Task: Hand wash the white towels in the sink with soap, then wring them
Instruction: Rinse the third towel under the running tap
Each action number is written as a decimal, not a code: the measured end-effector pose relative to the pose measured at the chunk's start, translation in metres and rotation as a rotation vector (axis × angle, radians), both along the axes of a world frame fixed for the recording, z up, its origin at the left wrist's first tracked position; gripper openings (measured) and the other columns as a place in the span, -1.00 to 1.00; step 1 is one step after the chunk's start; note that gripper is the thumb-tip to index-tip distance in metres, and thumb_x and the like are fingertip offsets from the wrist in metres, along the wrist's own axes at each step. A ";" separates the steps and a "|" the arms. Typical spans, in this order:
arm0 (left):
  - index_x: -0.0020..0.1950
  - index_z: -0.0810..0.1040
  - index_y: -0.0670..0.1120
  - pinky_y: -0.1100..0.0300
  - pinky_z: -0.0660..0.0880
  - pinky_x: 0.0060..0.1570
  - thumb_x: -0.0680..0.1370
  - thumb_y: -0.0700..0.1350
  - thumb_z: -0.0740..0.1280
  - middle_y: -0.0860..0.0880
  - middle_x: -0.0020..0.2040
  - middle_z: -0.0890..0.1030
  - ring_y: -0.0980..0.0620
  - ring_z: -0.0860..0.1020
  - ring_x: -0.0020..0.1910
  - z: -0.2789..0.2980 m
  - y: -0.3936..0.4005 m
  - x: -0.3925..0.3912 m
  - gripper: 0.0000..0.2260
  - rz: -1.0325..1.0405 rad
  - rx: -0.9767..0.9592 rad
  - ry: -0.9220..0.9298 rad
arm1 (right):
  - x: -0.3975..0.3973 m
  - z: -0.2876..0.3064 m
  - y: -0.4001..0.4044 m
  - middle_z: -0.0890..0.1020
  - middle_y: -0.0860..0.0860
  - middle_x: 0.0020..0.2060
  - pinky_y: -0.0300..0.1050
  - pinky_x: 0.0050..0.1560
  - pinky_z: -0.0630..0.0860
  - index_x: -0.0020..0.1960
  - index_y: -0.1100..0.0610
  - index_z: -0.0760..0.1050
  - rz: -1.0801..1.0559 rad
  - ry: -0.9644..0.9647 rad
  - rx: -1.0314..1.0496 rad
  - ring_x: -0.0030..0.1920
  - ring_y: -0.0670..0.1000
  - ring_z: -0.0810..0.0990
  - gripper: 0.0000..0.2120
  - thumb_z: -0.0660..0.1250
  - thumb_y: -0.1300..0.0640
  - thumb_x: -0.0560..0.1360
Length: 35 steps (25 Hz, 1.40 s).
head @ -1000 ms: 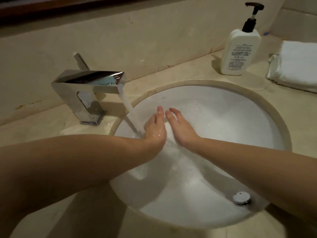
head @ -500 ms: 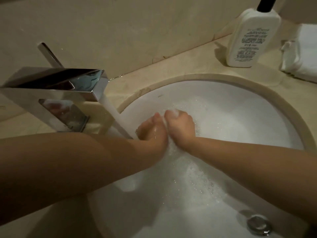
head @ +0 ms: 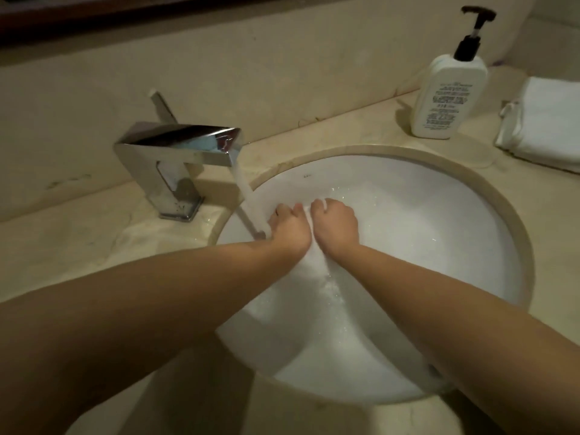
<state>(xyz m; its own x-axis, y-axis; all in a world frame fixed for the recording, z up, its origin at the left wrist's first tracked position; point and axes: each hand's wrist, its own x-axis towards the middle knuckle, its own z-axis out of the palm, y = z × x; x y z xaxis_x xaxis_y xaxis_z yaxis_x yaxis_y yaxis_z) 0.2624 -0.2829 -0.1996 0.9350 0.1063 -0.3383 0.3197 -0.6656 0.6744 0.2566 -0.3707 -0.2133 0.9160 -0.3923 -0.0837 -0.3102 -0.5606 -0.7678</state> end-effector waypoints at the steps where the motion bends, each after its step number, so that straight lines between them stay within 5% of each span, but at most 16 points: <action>1: 0.52 0.30 -0.18 -0.10 0.24 0.47 0.71 0.19 0.00 -0.25 0.50 0.37 -0.24 0.32 0.49 0.002 -0.001 -0.007 -0.44 0.083 -0.021 0.029 | -0.006 0.002 0.003 0.55 0.14 -0.23 -0.06 -0.14 0.31 -0.20 0.20 0.47 -0.012 -0.016 -0.004 -0.14 0.21 0.52 -0.65 0.10 0.02 0.62; 4: 0.56 0.32 -0.16 -0.07 0.18 0.52 0.57 0.45 -0.02 -0.20 0.53 0.36 -0.20 0.31 0.51 0.015 0.007 -0.032 -0.17 0.182 0.015 0.136 | -0.020 0.014 0.007 0.57 0.12 -0.21 -0.07 -0.13 0.31 -0.14 0.22 0.52 -0.053 -0.050 0.020 -0.15 0.16 0.51 -0.64 0.11 0.01 0.63; 7: 0.36 0.57 -0.10 -0.06 0.51 0.28 0.08 0.77 0.02 -0.15 0.26 0.62 -0.23 0.60 0.21 0.018 0.017 -0.036 0.21 0.200 -0.285 0.271 | -0.028 0.028 0.007 0.55 0.07 -0.27 -0.06 -0.16 0.30 -0.18 0.20 0.46 -0.114 -0.107 0.084 -0.17 0.14 0.51 -0.65 0.11 0.01 0.63; 9: 0.29 0.63 -0.01 -0.06 0.58 0.17 -0.17 0.79 0.12 -0.13 0.13 0.70 -0.22 0.67 0.09 0.000 0.021 -0.025 0.28 0.134 -0.432 0.338 | -0.033 0.033 0.009 0.55 0.05 -0.27 -0.01 -0.14 0.38 -0.18 0.20 0.45 -0.141 -0.159 0.156 -0.16 0.14 0.53 -0.66 0.12 0.02 0.63; 13: 0.26 0.62 0.06 -0.10 0.56 0.24 0.02 0.59 0.37 -0.09 0.17 0.69 -0.17 0.67 0.12 0.029 0.023 -0.022 -0.05 0.128 -0.631 0.196 | -0.042 0.039 0.012 0.60 0.02 -0.05 0.02 0.07 0.49 0.06 0.17 0.49 -0.145 -0.199 0.459 0.02 0.08 0.57 -0.70 0.11 -0.03 0.66; 16: 0.28 0.52 -0.05 -0.03 0.51 0.30 0.18 0.43 0.45 -0.05 0.22 0.61 -0.13 0.60 0.18 0.052 0.036 -0.029 -0.17 0.220 -0.535 -0.007 | -0.043 0.035 0.012 0.56 0.01 0.19 0.03 0.24 0.47 0.26 0.10 0.43 0.043 -0.087 0.588 0.18 0.05 0.54 -0.61 0.12 -0.17 0.65; 20: 0.10 0.43 -0.04 0.18 0.36 0.12 0.50 0.30 0.41 0.01 0.08 0.51 -0.01 0.50 0.13 0.057 0.046 -0.032 -0.54 0.192 -0.323 -0.201 | -0.043 0.039 0.009 0.35 0.03 0.41 -0.01 0.39 0.31 0.42 0.06 0.40 0.179 -0.053 0.244 0.40 0.05 0.33 -0.57 0.11 -0.13 0.66; 22: 0.29 0.52 -0.05 0.21 0.31 0.09 0.57 0.30 0.31 -0.06 0.18 0.54 -0.08 0.52 0.25 0.055 0.043 -0.027 -0.51 0.067 -0.218 -0.280 | -0.044 0.042 0.003 0.45 0.03 0.30 -0.05 0.22 0.40 0.46 0.02 0.33 0.228 -0.057 0.302 0.27 0.05 0.45 -0.63 0.08 -0.01 0.69; 24: 0.33 0.54 -0.07 0.24 0.31 0.10 0.63 0.24 0.24 -0.07 0.18 0.55 -0.09 0.52 0.28 0.050 0.041 -0.023 -0.55 -0.022 -0.231 -0.295 | -0.045 0.038 -0.002 0.51 -0.01 0.29 -0.05 0.28 0.41 0.46 0.01 0.35 0.238 -0.023 0.414 0.26 0.02 0.49 -0.61 0.05 -0.06 0.69; 27: 0.28 0.61 -0.08 0.24 0.34 0.11 0.66 0.25 0.18 -0.06 0.10 0.57 -0.10 0.54 0.26 0.040 0.041 -0.020 -0.53 -0.063 -0.258 -0.165 | -0.042 0.031 -0.007 0.58 0.05 0.19 0.04 0.25 0.47 0.14 0.10 0.53 0.141 0.060 0.306 0.16 0.07 0.56 -0.54 0.10 -0.24 0.63; 29: 0.32 0.60 -0.03 0.14 0.39 0.31 0.62 0.36 0.12 -0.11 0.24 0.58 -0.15 0.52 0.32 0.033 0.038 -0.018 -0.43 -0.072 -0.216 -0.024 | -0.041 0.026 -0.011 0.51 0.08 0.22 0.05 0.25 0.45 0.05 0.12 0.49 0.064 0.022 0.174 0.18 0.10 0.52 -0.70 0.18 -0.11 0.62; 32: 0.39 0.55 -0.01 0.00 0.34 0.46 0.58 0.42 0.09 -0.10 0.37 0.55 -0.15 0.49 0.38 0.023 0.032 -0.021 -0.36 0.018 -0.291 0.061 | -0.047 0.027 -0.009 0.42 0.05 0.39 -0.07 0.42 0.27 0.39 0.06 0.43 0.255 -0.204 0.051 0.39 0.07 0.35 -0.67 0.11 0.13 0.66; 35: 0.48 0.46 0.07 -0.05 0.29 0.49 0.66 0.33 -0.01 -0.09 0.42 0.52 -0.15 0.45 0.42 0.011 0.028 -0.020 -0.45 0.048 -0.314 -0.004 | -0.050 0.025 -0.002 0.28 0.01 0.54 -0.12 0.52 0.07 0.54 0.00 0.32 0.490 -0.215 -0.064 0.55 0.02 0.14 -0.60 0.07 0.06 0.71</action>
<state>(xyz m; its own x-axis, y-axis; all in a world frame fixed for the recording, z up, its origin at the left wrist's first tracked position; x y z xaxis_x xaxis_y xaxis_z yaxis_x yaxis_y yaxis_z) 0.2422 -0.2545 -0.1881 0.9328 0.0416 -0.3579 0.3427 -0.4090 0.8457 0.2065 -0.3729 -0.1887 0.9869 0.0872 0.1359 0.1597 -0.6484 -0.7444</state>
